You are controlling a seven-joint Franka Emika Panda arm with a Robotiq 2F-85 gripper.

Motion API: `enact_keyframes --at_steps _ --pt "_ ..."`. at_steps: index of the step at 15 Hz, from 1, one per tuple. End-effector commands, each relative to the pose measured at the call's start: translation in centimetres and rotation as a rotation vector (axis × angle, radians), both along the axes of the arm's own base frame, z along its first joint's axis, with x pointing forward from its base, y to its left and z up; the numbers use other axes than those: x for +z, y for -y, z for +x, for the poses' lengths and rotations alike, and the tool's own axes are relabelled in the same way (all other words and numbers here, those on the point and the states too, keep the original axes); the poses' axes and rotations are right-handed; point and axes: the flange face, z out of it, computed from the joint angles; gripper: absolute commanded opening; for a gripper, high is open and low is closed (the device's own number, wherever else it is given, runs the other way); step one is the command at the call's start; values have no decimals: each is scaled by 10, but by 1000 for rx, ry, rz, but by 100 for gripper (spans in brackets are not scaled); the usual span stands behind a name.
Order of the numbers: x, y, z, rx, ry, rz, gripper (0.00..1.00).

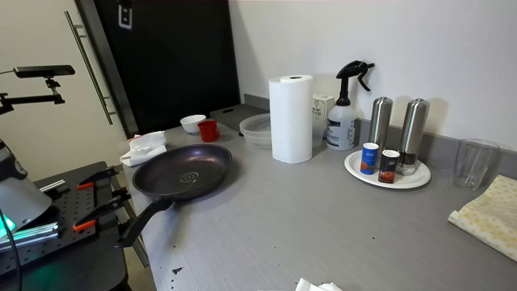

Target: Wipe the pan using the towel

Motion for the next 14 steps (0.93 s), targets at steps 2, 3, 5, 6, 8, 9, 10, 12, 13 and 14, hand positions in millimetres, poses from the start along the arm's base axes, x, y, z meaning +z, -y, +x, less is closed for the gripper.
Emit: enact_keyframes --at_steps 2,3,5,6,8,9,10,12,13,14 --pt "-26 -10 27 81 -7 -12 100" --pt "-33 -11 31 94 -8 -15 100" --pt "-50 -14 40 130 -9 -11 100" --pt "-60 -16 43 148 -12 -9 100" --pt "-81 -24 49 182 -8 -1 100" --pt "-91 -29 52 196 -9 0 100" --pt "-103 -36 53 211 -6 4 100" --pt "-125 -52 55 235 -5 7 100" --pt "-136 -62 55 245 -2 10 100" --pt "-147 -70 54 259 1 12 100"
